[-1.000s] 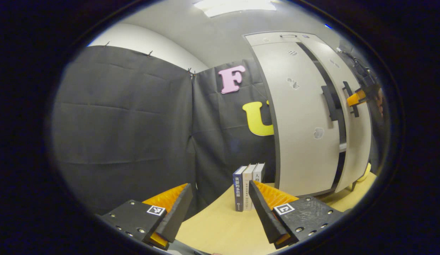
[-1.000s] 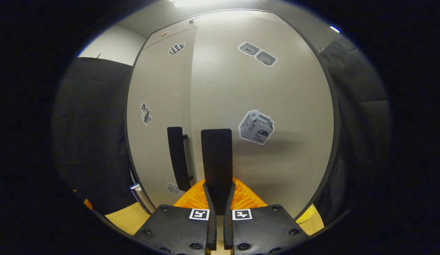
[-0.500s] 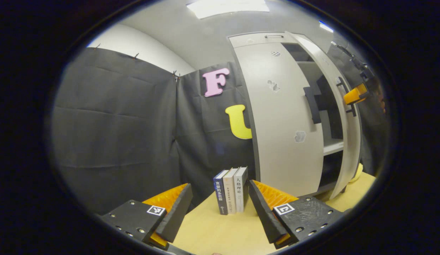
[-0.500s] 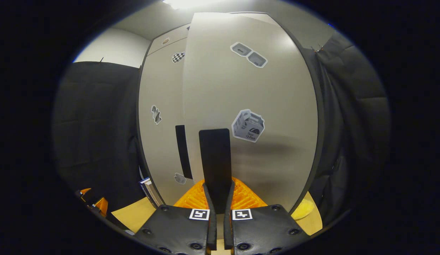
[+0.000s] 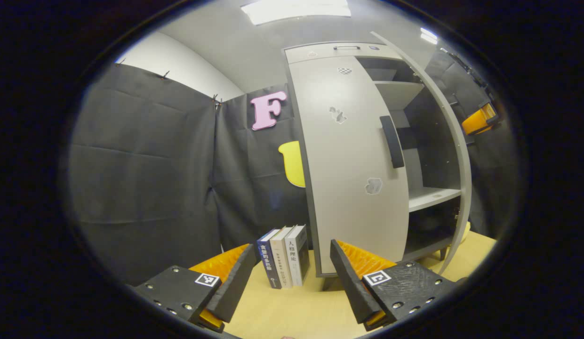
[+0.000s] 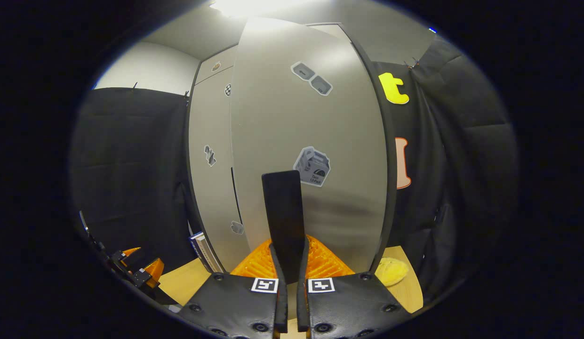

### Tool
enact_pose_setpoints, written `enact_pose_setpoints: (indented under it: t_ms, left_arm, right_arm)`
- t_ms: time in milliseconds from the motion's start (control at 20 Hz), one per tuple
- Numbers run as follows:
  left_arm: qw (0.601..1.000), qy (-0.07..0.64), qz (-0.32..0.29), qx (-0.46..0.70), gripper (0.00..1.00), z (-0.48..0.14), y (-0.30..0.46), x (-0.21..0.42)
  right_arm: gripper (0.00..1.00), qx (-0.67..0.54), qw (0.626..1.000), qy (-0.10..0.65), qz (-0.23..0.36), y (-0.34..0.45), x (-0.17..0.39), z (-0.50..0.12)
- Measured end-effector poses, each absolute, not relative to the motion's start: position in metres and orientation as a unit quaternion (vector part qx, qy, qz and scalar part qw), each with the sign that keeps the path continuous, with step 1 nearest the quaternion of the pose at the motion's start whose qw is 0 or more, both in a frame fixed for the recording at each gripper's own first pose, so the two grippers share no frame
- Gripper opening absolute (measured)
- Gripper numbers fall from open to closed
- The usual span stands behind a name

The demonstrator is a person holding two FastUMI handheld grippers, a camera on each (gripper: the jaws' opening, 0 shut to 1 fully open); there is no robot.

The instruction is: Open the right door of the double-door shoe cabinet with the right hand, and open the left door with the left hand.

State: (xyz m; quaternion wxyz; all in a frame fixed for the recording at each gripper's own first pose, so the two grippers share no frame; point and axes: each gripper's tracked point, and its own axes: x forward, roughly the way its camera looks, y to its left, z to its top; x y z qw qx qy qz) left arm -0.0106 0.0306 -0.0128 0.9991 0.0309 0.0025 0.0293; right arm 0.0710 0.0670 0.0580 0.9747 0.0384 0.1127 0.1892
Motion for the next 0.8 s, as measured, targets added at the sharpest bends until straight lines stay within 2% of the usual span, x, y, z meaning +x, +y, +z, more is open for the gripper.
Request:
enact_pose_setpoints:
  t_ms: [100,150,200,650,800]
  left_arm:
    - [0.999,-0.002,0.018,0.027,0.94,-0.008,0.016,-0.007]
    - [1.000,-0.004,0.012,0.027,0.94,-0.007,0.009,-0.005]
    - [1.000,-0.005,0.005,0.028,0.95,-0.007,0.001,-0.004]
    - [0.999,0.001,-0.038,0.022,0.94,-0.010,-0.055,0.004]
    - [0.998,0.004,-0.053,0.024,0.94,-0.012,-0.072,0.006]
  right_arm:
    - [0.07,0.034,0.975,0.114,0.186,0.058,0.066,0.057]
    - [0.11,0.034,0.976,0.113,0.183,0.053,0.063,0.058]
    - [0.07,0.035,0.977,0.113,0.177,0.046,0.061,0.059]
    - [0.08,0.037,0.985,0.114,0.125,-0.021,0.044,0.061]
    - [0.02,0.038,0.990,0.105,0.084,-0.056,0.044,0.060]
